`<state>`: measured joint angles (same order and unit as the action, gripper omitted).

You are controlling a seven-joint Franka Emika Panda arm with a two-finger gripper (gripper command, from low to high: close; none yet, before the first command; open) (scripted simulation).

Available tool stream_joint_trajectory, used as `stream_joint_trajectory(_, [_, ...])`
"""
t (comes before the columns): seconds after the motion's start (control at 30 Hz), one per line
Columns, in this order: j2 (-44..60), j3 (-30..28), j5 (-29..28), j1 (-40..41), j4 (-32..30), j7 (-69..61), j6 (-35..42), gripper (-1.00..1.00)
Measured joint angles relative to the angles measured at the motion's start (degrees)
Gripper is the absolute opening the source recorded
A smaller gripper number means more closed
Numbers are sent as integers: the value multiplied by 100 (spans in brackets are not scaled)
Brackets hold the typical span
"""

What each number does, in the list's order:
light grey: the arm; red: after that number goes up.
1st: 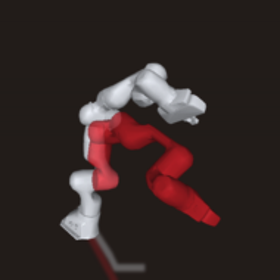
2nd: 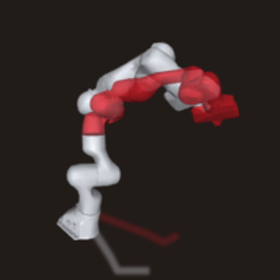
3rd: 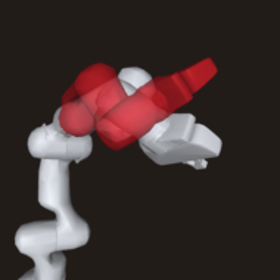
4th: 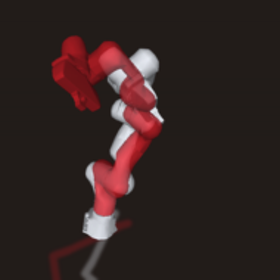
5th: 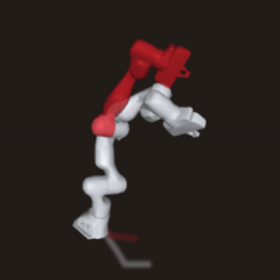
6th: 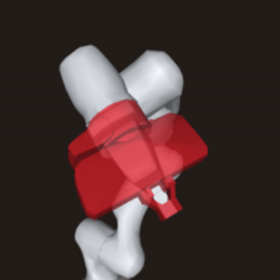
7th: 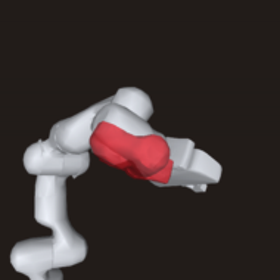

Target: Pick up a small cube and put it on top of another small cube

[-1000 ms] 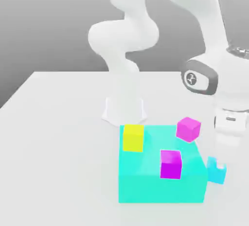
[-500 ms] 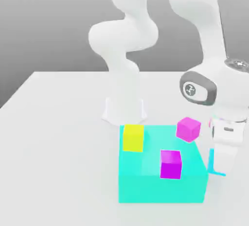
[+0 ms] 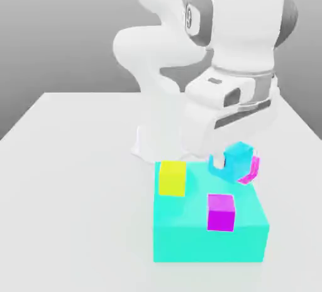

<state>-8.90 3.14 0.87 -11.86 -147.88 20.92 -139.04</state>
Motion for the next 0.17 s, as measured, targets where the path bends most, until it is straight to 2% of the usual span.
stream_joint_trajectory(0.03, [170, 1, -5, 6, -65, 12, -229, -100])
stream_joint_trajectory(0.07, [325, 4, -14, 12, -123, 21, -439, 100])
stream_joint_trajectory(0.17, [325, 3, -14, 13, -123, 21, -439, 100])
